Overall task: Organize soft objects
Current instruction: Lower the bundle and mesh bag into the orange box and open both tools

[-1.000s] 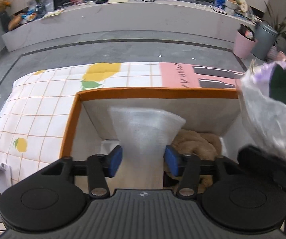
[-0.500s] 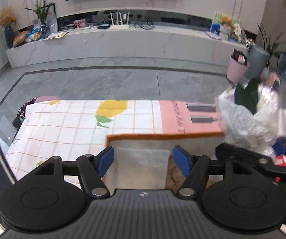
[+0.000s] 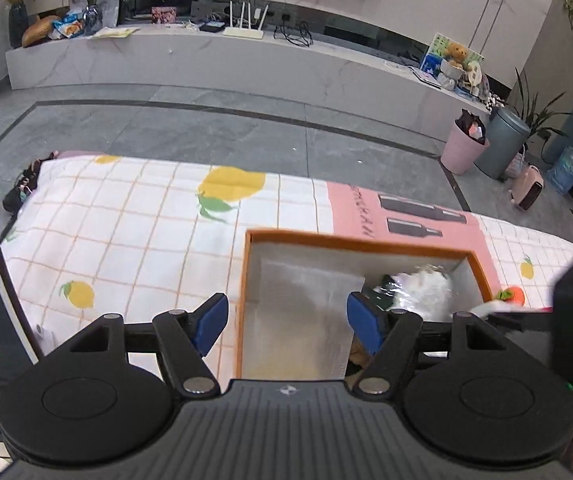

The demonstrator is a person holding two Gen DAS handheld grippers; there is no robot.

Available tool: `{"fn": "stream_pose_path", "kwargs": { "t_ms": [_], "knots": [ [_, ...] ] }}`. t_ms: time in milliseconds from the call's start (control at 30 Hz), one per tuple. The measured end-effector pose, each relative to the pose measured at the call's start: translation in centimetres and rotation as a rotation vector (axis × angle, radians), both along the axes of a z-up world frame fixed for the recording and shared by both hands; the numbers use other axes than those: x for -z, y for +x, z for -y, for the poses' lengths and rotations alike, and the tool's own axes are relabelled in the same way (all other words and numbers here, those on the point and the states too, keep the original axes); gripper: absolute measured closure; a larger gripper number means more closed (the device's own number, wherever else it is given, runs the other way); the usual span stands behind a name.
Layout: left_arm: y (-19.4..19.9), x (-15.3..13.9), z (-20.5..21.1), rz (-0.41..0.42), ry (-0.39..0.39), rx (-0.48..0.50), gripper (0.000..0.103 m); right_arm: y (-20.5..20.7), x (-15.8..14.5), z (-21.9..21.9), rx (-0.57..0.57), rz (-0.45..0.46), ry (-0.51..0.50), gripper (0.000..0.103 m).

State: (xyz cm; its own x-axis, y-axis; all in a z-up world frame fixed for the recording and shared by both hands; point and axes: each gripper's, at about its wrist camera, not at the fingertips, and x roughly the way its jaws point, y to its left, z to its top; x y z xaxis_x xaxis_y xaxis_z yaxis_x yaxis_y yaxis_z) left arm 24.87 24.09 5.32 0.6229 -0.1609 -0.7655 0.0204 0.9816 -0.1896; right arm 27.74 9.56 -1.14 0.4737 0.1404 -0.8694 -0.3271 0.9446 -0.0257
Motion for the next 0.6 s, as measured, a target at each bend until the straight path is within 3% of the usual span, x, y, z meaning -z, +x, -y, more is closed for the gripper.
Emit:
{"fn": "stream_pose_path", "kwargs": {
  "t_ms": [133,367,600],
  "knots": [
    [-0.5,1.0,0.1,-0.013,-0.003,0.021,0.023,1.1,0.9,-0.7,0.024,-0.013,-0.086,0.061],
    [-1.1,1.7,0.1,-0.018,-0.009,0.039,0.023,1.3,2.6,-1.1,0.022,0.012,-0.126,0.059],
    [-1.5,1.2,-0.1,-0.015,-0.011,0.045,0.023,0.3,1.7,-1.5,-0.023,0.045,-0.133,0.052]
  ]
}}
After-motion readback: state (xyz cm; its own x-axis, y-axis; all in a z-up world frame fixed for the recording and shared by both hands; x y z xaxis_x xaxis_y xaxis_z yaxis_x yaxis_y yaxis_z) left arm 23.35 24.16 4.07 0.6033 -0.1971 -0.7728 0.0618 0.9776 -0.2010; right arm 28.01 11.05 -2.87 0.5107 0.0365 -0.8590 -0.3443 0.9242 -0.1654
